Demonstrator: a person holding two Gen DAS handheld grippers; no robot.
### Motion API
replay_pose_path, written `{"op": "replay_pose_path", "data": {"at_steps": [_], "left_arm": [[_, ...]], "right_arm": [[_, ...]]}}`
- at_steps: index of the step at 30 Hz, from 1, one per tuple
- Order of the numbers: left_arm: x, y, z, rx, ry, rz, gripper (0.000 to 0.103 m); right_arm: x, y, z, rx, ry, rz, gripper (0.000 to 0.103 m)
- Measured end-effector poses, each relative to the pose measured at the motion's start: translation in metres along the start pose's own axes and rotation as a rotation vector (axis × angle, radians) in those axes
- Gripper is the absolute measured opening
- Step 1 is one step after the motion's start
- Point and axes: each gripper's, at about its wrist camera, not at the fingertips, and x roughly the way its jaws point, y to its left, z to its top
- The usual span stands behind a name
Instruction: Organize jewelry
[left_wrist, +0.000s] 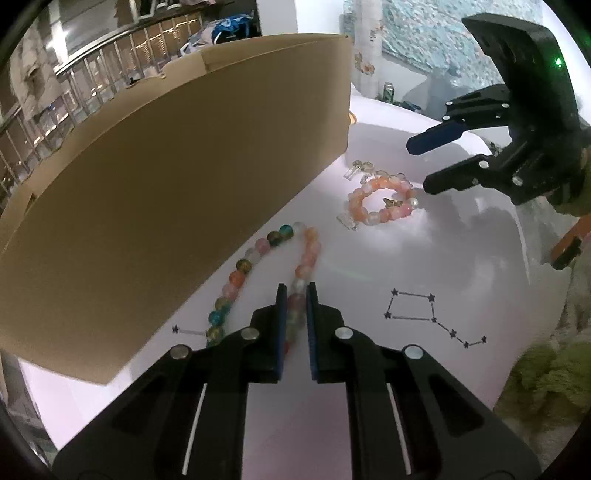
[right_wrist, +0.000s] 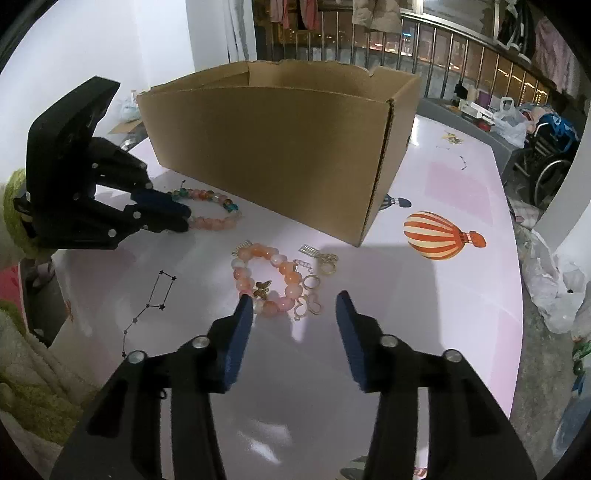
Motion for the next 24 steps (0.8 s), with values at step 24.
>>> {"op": "replay_pose_path", "data": {"at_steps": [24], "left_arm": [[-0.034,0.010,-0.039,-0.115,-0.008,0.101,0.009]], "right_arm": [[0.024,-0.025,0.023,-0.182,0.023,-0.027,0.017]]}}
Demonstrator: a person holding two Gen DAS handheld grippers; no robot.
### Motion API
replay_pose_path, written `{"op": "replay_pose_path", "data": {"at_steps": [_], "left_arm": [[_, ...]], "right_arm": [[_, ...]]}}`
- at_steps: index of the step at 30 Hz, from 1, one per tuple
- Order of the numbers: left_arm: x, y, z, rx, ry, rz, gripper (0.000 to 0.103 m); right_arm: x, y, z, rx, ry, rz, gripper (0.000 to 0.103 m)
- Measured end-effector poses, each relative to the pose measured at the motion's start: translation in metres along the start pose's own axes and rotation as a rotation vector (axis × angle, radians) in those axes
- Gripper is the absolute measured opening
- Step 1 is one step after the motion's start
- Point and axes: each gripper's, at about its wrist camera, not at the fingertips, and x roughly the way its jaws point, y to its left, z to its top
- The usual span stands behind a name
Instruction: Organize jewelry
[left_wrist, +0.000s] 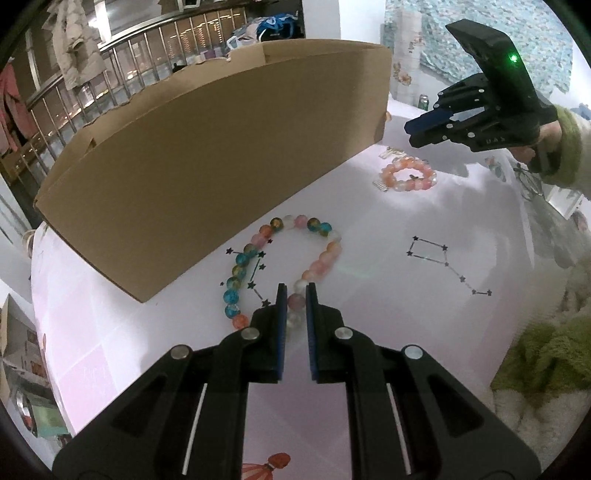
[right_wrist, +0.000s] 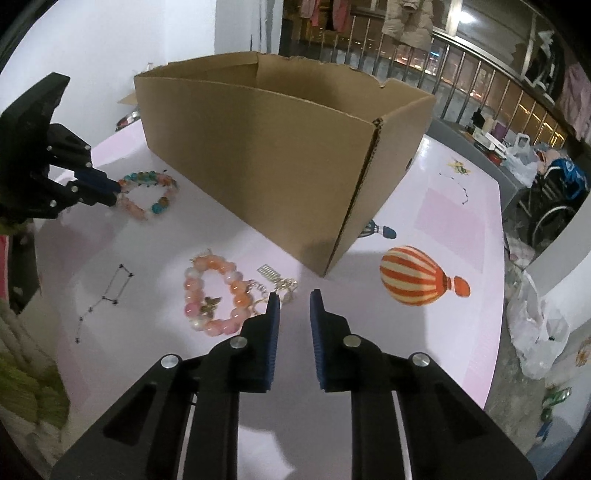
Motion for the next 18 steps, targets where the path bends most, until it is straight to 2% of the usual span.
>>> {"op": "replay_pose_path", "data": {"at_steps": [6,18], "left_arm": [[0.004,0.002,-0.001,-0.016,0.003,0.005,0.009],[0.009,0.000,0.003,-0.021,-0.002,-0.004,0.009]], "right_arm": [[0.014,-0.001,0.003,-0.019,0.018,0.032,0.017],[0.016,-0.003,0.006,0.014,0.035,0.100,0.017]]}}
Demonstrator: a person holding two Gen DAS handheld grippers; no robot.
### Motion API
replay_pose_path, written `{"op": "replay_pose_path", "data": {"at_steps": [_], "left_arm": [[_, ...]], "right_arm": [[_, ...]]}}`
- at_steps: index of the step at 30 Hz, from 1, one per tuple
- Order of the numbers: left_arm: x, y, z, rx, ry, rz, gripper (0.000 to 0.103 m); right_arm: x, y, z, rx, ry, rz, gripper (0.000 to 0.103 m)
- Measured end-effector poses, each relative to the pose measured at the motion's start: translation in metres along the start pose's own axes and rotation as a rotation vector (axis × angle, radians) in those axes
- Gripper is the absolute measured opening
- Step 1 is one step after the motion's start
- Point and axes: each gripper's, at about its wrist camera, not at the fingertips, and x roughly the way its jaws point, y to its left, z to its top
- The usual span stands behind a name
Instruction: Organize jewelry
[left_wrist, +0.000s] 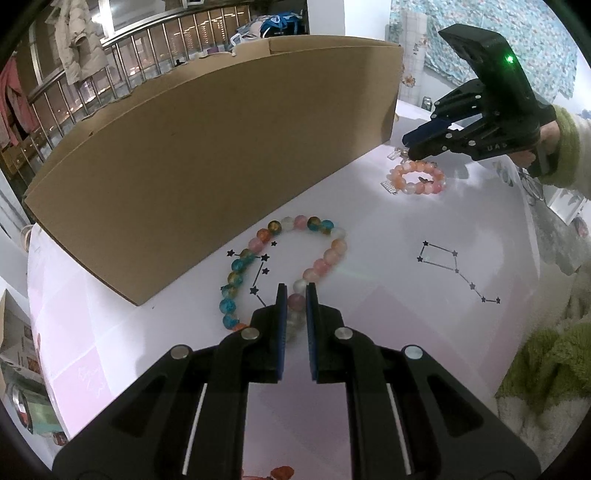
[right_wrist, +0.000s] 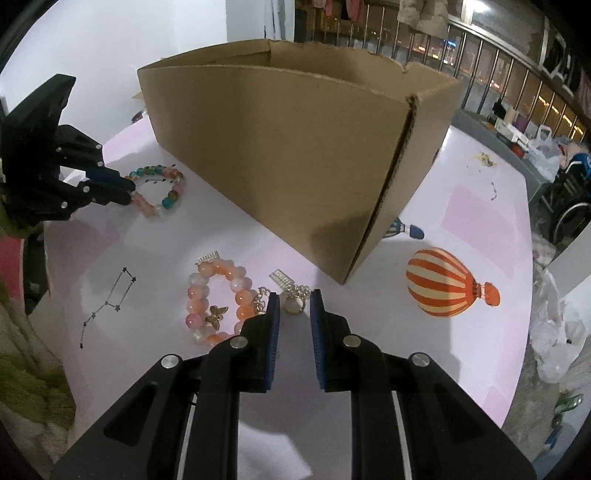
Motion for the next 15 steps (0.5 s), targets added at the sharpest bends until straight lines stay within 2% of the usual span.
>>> {"op": "replay_pose_path", "data": {"at_steps": [5,9,15], "left_arm": [[0.0020,-0.0006,0.0018,-0.003,-0.002,-0.001,0.009],[0.0029,-0.0010,0.0028,-0.001,-0.002,-0.002,0.009],[0.0036,-0.0005,0.0030,-0.005,-0.005,-0.005,0.009]], "right_arm": [[0.0026,0.0008,0.0032,0.012,0.002,0.013,0.017],[0.0036,-0.0015,0.0048,0.046,0.008,0.047,0.011],[0.0008,-0.0062,0.0015,0.076,0.016,0.055,0.011]]}}
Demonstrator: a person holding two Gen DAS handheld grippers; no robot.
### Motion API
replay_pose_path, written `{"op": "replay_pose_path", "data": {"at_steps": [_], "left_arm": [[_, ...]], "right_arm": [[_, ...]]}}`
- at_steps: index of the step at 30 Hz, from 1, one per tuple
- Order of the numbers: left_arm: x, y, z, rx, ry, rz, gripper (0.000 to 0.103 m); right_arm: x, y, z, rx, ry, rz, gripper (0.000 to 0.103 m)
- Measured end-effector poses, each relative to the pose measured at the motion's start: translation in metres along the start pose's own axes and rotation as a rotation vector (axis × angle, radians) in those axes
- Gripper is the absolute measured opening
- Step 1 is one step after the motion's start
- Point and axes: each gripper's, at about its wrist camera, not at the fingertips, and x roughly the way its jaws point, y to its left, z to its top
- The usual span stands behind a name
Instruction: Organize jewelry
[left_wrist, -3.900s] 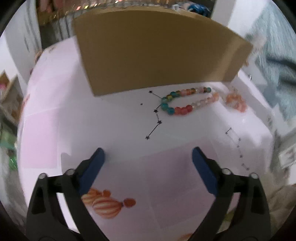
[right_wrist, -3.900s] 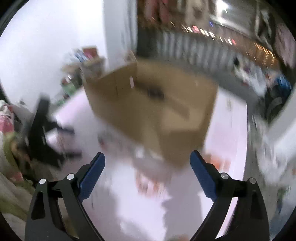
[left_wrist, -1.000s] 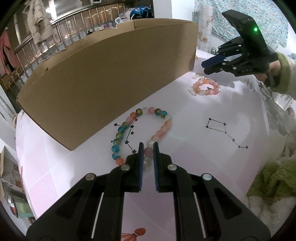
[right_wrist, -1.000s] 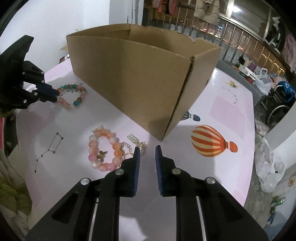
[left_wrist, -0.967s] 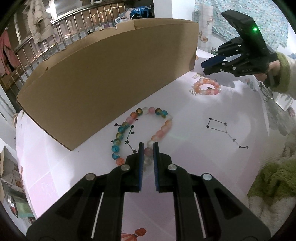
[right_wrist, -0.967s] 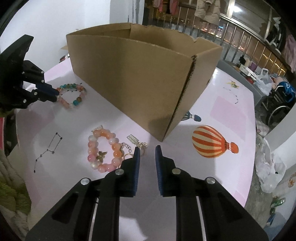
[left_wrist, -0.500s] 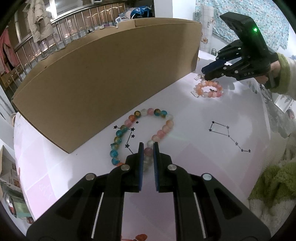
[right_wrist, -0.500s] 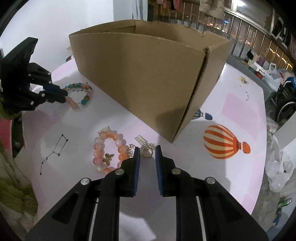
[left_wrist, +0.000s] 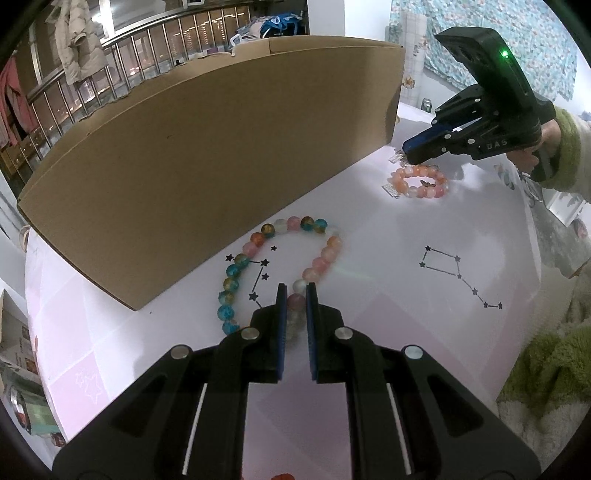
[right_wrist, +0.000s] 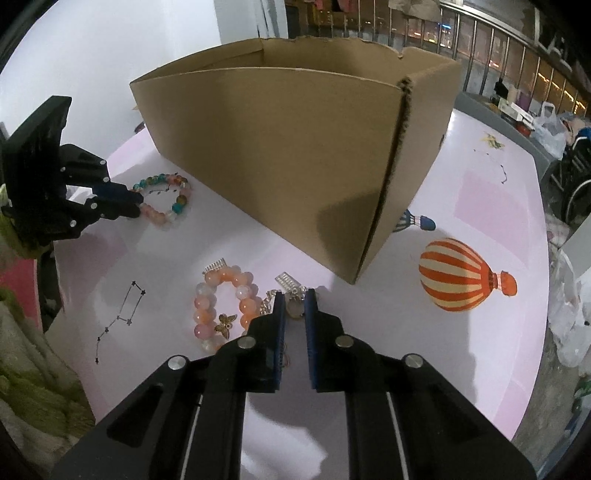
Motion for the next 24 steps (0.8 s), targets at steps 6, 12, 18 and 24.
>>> {"op": "replay_pose_path", "data": {"at_steps": [6,12,18,24], "left_arm": [[0.001,0.001,-0.001,-0.002,-0.005,-0.004,0.009],[0.002,0.001,-0.001,0.005,-0.006,0.001,0.009],[0.003,0.002,-0.002,0.006,-0.008,-0.001,0.009],[0.003,0.003,-0.002,0.001,-0.010,-0.004,0.009]], "right_arm": [[-0.007,-0.006,-0.008,0.044,0.001,0.001,0.010],[-0.023,-0.012,-0.014,0.072,-0.033,-0.018,0.007],[-0.024,-0.016,-0.019,0.091,-0.030,-0.026,0.007],[-0.017,-0.014,-0.016,0.056,-0.006,-0.029,0.008]]}}
